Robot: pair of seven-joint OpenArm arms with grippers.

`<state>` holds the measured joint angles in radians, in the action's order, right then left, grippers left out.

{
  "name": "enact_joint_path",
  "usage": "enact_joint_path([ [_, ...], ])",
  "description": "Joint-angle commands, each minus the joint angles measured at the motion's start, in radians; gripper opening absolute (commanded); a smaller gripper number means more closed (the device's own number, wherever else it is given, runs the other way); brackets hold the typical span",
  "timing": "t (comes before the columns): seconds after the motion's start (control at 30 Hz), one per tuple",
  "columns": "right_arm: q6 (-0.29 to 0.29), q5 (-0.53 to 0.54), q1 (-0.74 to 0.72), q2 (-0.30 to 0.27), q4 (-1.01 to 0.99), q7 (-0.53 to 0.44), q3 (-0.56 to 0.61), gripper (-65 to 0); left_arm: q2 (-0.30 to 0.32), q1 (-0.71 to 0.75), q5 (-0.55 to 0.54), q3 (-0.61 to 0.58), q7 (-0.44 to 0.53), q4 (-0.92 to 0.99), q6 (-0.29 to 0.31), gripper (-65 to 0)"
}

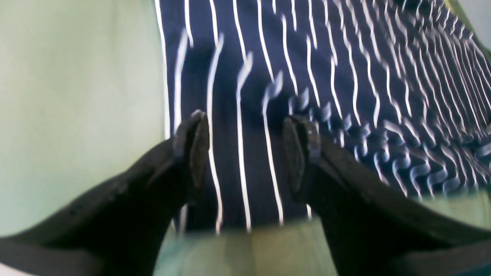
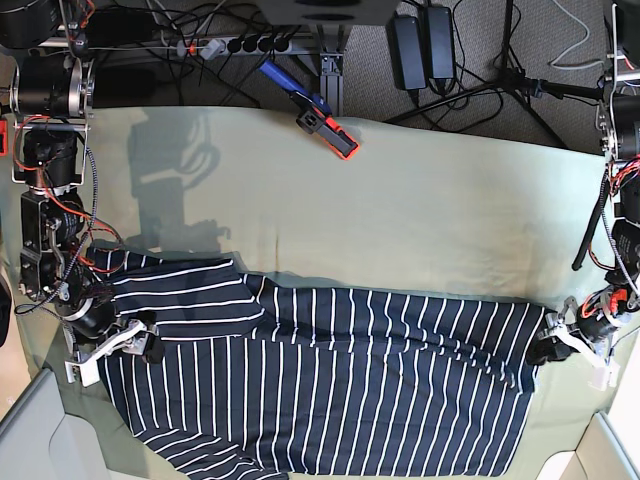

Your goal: Fold the T-shirt properly

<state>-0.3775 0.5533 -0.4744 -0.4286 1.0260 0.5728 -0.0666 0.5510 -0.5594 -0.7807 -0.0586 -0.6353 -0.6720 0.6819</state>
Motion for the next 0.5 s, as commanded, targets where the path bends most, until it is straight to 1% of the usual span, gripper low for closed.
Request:
enact_joint_path([
  [0.0,-0.056,0.01,-0.029,-0.018,0.024,0.023,-0.037,-20.3,0.027,-0.037,-0.039,0.022,-0.036,-0.015,0.006,-30.2],
  [0.07,-0.056,0.009,-0.029,-0.018,0.032,0.145,-0.119,-20.3,0.034,-0.035,-0.119,0.065,-0.146,-0.015,0.007,-30.2],
  [0.13,-0.056,0.027,-0.026,-0.019,0.034,0.232,-0.217,-20.3,0.043,-0.029,-0.178,0.115,-0.206,-0.015,0.011,-30.2],
  [0.17,-0.056,0.039,-0.023,-0.021,0.033,0.263,-0.268,-20.3,0.05,-0.025,-0.199,0.138,-0.22,-0.015,0.011,-30.2],
  [0.27,-0.056,0.076,0.002,-0.031,0.034,0.32,-0.412,-20.3,0.074,-0.011,-0.233,0.188,-0.229,-0.015,0.016,-30.2],
  [0.33,-0.056,0.088,0.03,-0.04,0.034,0.341,-0.487,-20.3,0.089,0.004,-0.252,0.207,-0.231,-0.015,0.016,-30.2],
  [0.4,-0.056,0.113,0.065,-0.042,0.034,0.349,-0.535,-20.3,0.1,0.015,-0.265,0.211,-0.235,-0.015,0.016,-30.2],
  [0.47,-0.056,0.121,0.102,-0.039,0.034,0.348,-0.544,-20.3,0.1,0.029,-0.319,0.21,-0.278,-0.015,0.016,-30.2],
])
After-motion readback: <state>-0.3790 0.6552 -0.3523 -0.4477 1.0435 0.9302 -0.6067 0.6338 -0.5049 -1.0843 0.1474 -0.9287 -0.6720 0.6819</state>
